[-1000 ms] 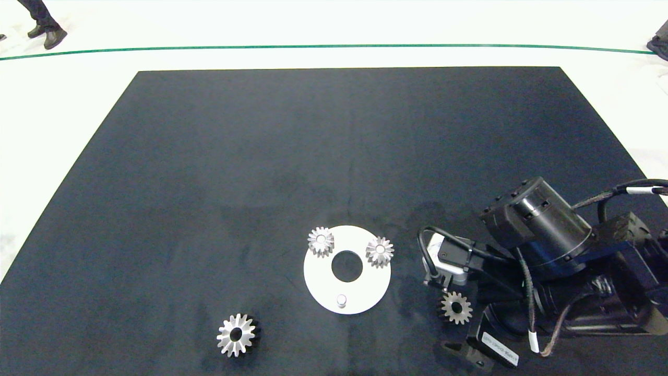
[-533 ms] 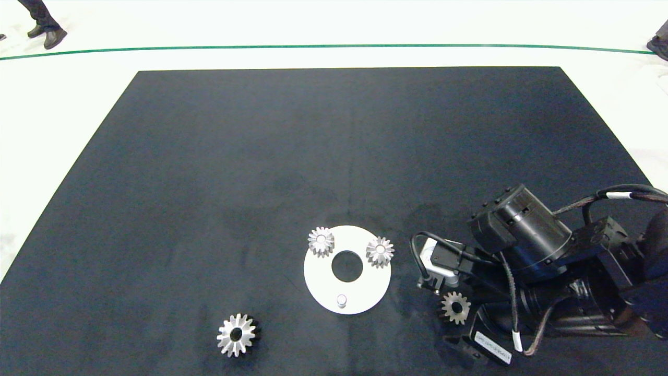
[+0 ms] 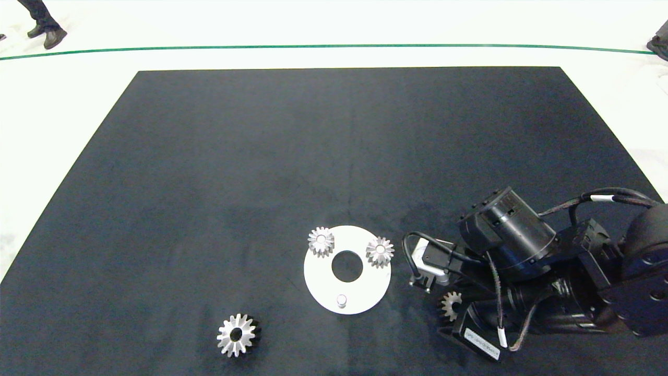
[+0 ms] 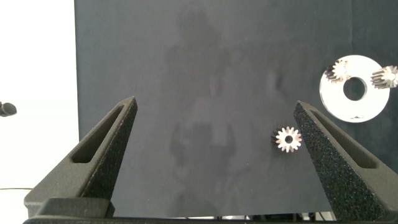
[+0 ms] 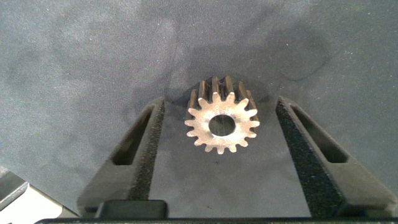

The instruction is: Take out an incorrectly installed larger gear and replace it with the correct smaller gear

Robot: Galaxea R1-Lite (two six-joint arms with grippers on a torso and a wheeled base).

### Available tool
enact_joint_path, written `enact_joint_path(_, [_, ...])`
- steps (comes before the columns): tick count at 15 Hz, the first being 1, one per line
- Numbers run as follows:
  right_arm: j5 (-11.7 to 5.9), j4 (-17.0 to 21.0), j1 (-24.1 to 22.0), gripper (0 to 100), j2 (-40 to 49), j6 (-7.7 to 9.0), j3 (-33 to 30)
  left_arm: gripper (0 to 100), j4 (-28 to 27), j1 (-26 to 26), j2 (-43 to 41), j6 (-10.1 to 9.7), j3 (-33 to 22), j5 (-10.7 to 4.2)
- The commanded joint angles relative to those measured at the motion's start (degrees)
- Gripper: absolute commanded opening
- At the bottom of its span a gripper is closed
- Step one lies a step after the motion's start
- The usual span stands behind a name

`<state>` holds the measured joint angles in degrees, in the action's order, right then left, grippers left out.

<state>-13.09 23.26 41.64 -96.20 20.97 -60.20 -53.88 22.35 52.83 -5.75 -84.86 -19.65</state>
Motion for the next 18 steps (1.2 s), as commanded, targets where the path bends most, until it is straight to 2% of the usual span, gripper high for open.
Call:
enact_joint_path(1, [-0.27, 0.5, -0.1, 65, 0.1, 0.21, 0.1, 100, -0.3, 0.0, 0.1, -0.05, 0.0, -0.12])
enact_joint_path(6, [-0.79, 0.6, -0.1, 55, 0.2, 0.3, 0.3, 100, -0.3, 0.0, 0.0, -0.05, 0.0, -0.12])
enact_joint_path(18, [-0.71, 0.6, -0.2, 31, 0.4, 0.13, 1.3, 100, -0.3, 0.0, -0.1, -0.05, 0.0, -0.12])
